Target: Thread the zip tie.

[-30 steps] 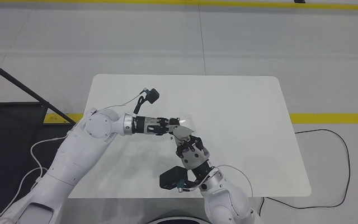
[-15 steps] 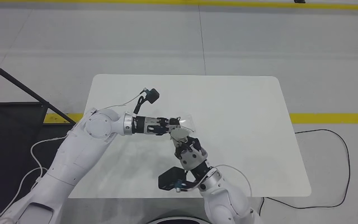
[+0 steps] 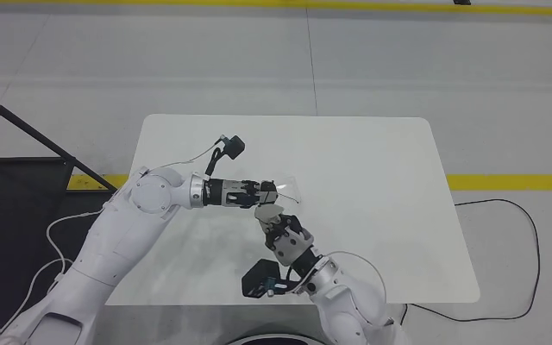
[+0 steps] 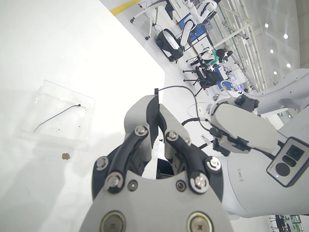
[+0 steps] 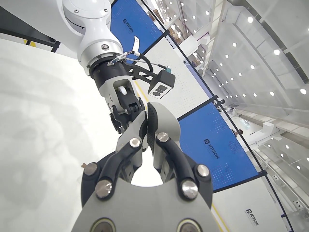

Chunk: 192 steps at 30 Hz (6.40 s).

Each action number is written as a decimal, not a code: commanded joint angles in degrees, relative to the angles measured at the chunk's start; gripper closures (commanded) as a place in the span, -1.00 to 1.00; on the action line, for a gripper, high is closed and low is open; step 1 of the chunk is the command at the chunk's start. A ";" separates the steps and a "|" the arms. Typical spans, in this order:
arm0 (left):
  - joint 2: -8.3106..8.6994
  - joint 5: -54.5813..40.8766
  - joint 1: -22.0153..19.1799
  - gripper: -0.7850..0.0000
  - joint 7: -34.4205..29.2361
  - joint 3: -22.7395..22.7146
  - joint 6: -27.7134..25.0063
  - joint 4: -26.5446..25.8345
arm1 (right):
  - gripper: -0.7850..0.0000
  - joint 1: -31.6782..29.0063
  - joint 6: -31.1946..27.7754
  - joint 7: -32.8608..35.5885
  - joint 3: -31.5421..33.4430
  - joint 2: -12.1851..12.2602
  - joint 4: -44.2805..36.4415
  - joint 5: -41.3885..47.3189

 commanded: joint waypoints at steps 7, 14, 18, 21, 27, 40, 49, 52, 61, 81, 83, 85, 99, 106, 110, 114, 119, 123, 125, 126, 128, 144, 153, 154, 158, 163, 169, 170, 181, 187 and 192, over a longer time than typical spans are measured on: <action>0.11 -0.11 0.23 1.00 0.13 -0.45 -0.19 -0.25 | 1.00 -0.51 -3.69 -0.94 1.15 0.53 -0.44 0.45; 0.15 0.23 0.35 1.00 0.26 -0.60 -0.19 -0.49 | 1.00 -0.67 -5.52 -1.25 1.94 0.91 -0.84 0.73; 0.17 0.87 0.42 1.00 0.43 -0.61 -0.50 -0.64 | 1.00 -0.95 -4.00 -1.60 2.32 0.96 -1.09 1.85; 0.20 1.55 0.56 1.00 0.80 -0.71 -0.97 -0.82 | 1.00 -1.31 -2.71 -1.70 2.65 0.99 -1.41 2.76; 0.47 3.33 1.48 1.00 1.56 -1.42 -3.52 -2.04 | 1.00 -1.86 -0.35 -1.24 3.08 0.99 -1.87 4.27; 1.22 8.51 4.12 1.00 3.69 -2.77 -5.72 -5.75 | 1.00 -2.46 8.76 -1.03 2.88 0.54 -1.59 6.84; 1.42 9.10 4.39 1.00 3.91 -2.57 -5.80 -6.54 | 1.00 -2.00 16.24 1.94 1.03 -0.19 -0.33 4.59; 1.49 9.01 4.39 1.00 3.78 -2.47 -5.86 -6.66 | 1.00 -1.71 18.67 2.67 0.33 -0.48 0.26 3.75; 1.65 8.63 4.17 1.00 3.37 -2.10 -6.12 -6.64 | 1.00 -0.95 22.74 3.81 -1.20 -1.19 1.64 2.05; 2.04 6.54 3.71 1.00 2.26 -1.40 -6.89 -6.16 | 1.00 0.10 28.11 6.48 -2.62 -2.58 3.58 -0.36; 2.07 6.65 3.66 1.00 2.22 -1.33 -6.56 -6.27 | 1.00 0.20 29.01 6.84 -2.70 -2.75 3.73 -0.84; 2.09 6.69 3.60 1.00 2.14 -1.20 -6.18 -6.36 | 1.00 0.30 29.73 6.98 -2.83 -2.90 3.84 -1.31; 2.17 4.90 3.10 1.00 2.28 -0.78 -4.85 -5.79 | 1.00 0.93 23.38 6.66 -3.94 -3.29 4.54 -5.91; 2.18 2.19 2.69 1.00 1.89 -0.80 -4.87 -4.73 | 1.00 0.55 16.30 5.25 -3.86 -3.00 3.59 -6.60; 2.17 1.35 2.54 1.00 1.97 -0.82 -4.77 -4.42 | 1.00 0.08 12.13 3.94 -3.03 -2.68 2.92 -5.85; 2.14 0.55 2.39 1.00 2.14 -0.85 -4.70 -4.06 | 1.00 -0.35 7.97 1.53 -1.99 -2.28 2.15 -4.10; 2.12 0.06 2.30 1.00 2.23 -0.87 -4.82 -3.76 | 1.00 -1.13 3.88 -1.83 -0.38 -1.69 1.07 -2.13; 2.13 0.11 2.30 1.00 2.39 -0.96 -4.92 -3.66 | 1.00 -1.64 1.34 -4.14 0.78 -1.25 0.28 -0.84; 2.14 0.27 2.34 1.00 2.51 -1.00 -4.94 -3.63 | 1.00 -1.93 0.33 -5.39 1.34 -1.03 -0.06 -0.04; 2.14 0.33 2.36 1.00 2.56 -1.01 -4.94 -3.64 | 1.00 -2.07 -0.16 -6.02 1.61 -0.92 -0.23 0.25; 2.15 0.47 2.39 1.00 2.67 -1.04 -4.92 -3.61 | 1.00 -2.37 -0.98 -7.25 2.14 -0.70 -0.55 0.87; 2.17 4.30 3.17 1.00 5.40 -1.45 -5.11 -4.52 | 1.00 -3.12 0.59 -6.39 3.61 -0.11 -1.18 4.10; 2.26 8.18 4.42 1.00 9.24 -2.37 -6.08 -5.98 | 1.00 -2.42 -1.33 -7.18 3.17 0.15 -0.99 4.81; 2.27 8.81 4.64 1.00 9.95 -2.59 -6.30 -6.11 | 1.00 -2.53 -1.02 -7.08 3.31 0.19 -1.06 4.92; 2.33 12.89 5.88 1.00 13.29 -3.36 -6.58 -7.47 | 1.00 -3.11 2.57 -5.41 3.47 0.09 -1.23 5.37; 2.39 18.60 7.77 1.00 17.92 -4.49 -6.31 -9.57 | 1.00 -3.03 6.82 -3.87 2.65 -0.23 -0.88 6.03; 2.41 25.08 10.12 1.00 22.74 -5.38 -4.95 -12.62 | 1.00 -2.89 9.18 -3.50 2.35 -0.36 -0.59 6.34; 2.41 26.09 10.43 1.00 23.28 -5.49 -4.68 -13.10 | 1.00 -2.92 9.92 -3.23 2.31 -0.40 -0.54 6.29; 2.37 34.53 13.72 1.00 27.82 -5.94 -1.35 -18.20 | 1.00 -2.16 18.84 1.30 0.02 -1.31 1.09 2.89; 2.44 35.58 14.65 1.00 28.29 -6.36 -1.27 -19.44 | 1.00 -1.56 20.14 2.86 -0.58 -1.65 1.79 1.79; 2.44 36.00 15.01 1.00 28.26 -6.42 -1.14 -20.05 | 1.00 -1.22 21.88 4.30 -1.01 -1.96 2.33 0.40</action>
